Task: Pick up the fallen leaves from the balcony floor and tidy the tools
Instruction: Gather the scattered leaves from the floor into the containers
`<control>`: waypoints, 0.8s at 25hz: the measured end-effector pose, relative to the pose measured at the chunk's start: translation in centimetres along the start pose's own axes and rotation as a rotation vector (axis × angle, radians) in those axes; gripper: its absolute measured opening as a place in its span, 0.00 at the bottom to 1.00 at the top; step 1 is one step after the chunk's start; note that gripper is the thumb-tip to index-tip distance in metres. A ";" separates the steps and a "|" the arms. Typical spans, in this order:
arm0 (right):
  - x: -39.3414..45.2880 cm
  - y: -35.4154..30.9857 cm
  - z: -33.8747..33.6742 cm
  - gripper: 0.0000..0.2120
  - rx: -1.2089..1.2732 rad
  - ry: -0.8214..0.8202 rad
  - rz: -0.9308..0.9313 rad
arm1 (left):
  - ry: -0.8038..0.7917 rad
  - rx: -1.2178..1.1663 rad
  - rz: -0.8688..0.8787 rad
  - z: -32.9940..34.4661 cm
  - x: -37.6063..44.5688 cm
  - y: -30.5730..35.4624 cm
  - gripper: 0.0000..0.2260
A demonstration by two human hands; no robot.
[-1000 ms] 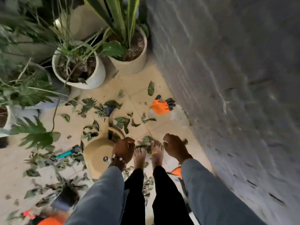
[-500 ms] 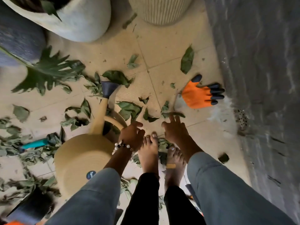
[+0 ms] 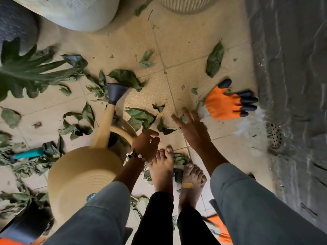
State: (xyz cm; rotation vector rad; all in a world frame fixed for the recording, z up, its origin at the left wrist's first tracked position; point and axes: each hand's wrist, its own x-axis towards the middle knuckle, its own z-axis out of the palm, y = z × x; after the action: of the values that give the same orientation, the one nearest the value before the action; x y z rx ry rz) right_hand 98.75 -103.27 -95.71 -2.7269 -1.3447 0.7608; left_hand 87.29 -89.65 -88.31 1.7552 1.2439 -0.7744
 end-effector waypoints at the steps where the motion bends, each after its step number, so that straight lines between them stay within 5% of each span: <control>1: 0.1 0.3 0.6 0.24 -0.041 -0.005 -0.049 | -0.004 -0.019 0.009 0.5 0.5 0.1 0.08; 4: -0.1 1.6 2.0 0.09 -0.080 0.059 -0.213 | -0.033 -0.085 0.008 1.4 1.0 0.3 0.07; 6: 0.0 2.3 1.9 0.09 0.149 0.121 -0.168 | -0.034 -0.129 0.006 1.8 1.0 0.3 0.05; 9: 0.0 0.8 -1.5 0.08 0.972 0.089 0.305 | -0.069 -0.303 -0.071 1.6 0.0 1.5 0.01; 12: -1.3 -2.4 -7.0 0.04 1.720 -0.170 0.502 | -0.126 -0.669 -0.233 0.6 -1.3 4.4 0.29; 15: -2.7 -5.3 -10.5 0.05 1.521 -0.122 0.415 | -0.200 -1.025 -0.474 -1.1 -2.7 7.4 0.20; 18: -2.3 -4.5 -12.4 0.08 0.823 -0.069 -0.108 | -0.070 -1.152 -0.506 -2.6 -2.9 8.6 0.13; 20: -0.6 -1.7 -14.1 0.11 0.831 -0.152 -0.199 | 0.016 -1.231 -0.485 -3.6 -2.5 9.0 0.11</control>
State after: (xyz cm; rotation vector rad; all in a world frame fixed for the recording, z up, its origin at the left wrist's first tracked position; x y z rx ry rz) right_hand 103.17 -99.73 -82.64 -1.8916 -0.9751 1.1853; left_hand 95.14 -89.04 -82.09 0.4649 1.6493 -0.1093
